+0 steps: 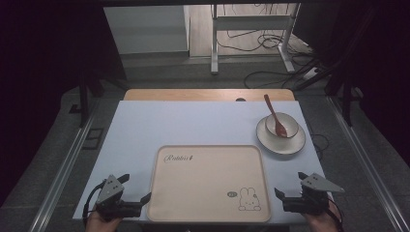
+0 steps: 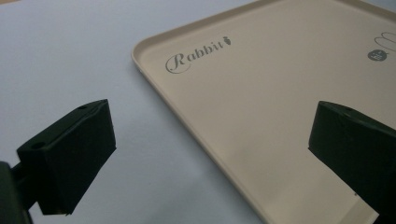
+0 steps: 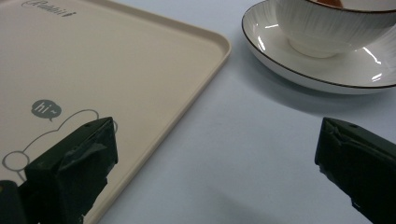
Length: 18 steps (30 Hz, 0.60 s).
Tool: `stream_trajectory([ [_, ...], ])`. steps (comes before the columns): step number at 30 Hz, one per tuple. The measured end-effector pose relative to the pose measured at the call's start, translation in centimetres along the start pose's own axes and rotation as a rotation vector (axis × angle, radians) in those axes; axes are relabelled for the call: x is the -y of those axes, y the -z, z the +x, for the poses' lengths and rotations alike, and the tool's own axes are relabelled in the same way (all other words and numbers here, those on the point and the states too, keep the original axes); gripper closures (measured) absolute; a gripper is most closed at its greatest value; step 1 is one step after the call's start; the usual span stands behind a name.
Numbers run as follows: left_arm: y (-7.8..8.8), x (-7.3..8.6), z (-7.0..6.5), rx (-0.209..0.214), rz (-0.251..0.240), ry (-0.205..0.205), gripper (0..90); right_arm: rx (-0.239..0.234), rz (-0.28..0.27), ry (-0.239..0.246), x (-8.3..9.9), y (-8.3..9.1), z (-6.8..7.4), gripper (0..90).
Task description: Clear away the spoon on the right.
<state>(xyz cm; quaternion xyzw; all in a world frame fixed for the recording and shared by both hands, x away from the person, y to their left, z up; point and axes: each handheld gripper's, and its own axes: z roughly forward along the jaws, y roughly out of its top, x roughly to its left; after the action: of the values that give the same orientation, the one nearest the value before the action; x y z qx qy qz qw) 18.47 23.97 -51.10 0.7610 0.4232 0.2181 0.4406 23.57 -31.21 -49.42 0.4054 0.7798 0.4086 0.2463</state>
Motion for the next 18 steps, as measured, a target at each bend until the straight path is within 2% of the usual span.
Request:
stream_trajectory([
  [13, -0.1, 0.0, 0.1, 0.007, 0.004, 0.002, 0.4, -0.013, -0.015, -0.021, -0.9, -1.0, -0.3, 0.0],
  [18, -0.1, 0.0, 0.0, 0.008, 0.006, 0.002, 0.4, -0.017, -0.026, -0.045, -1.2, -1.2, -0.6, 0.1],
])
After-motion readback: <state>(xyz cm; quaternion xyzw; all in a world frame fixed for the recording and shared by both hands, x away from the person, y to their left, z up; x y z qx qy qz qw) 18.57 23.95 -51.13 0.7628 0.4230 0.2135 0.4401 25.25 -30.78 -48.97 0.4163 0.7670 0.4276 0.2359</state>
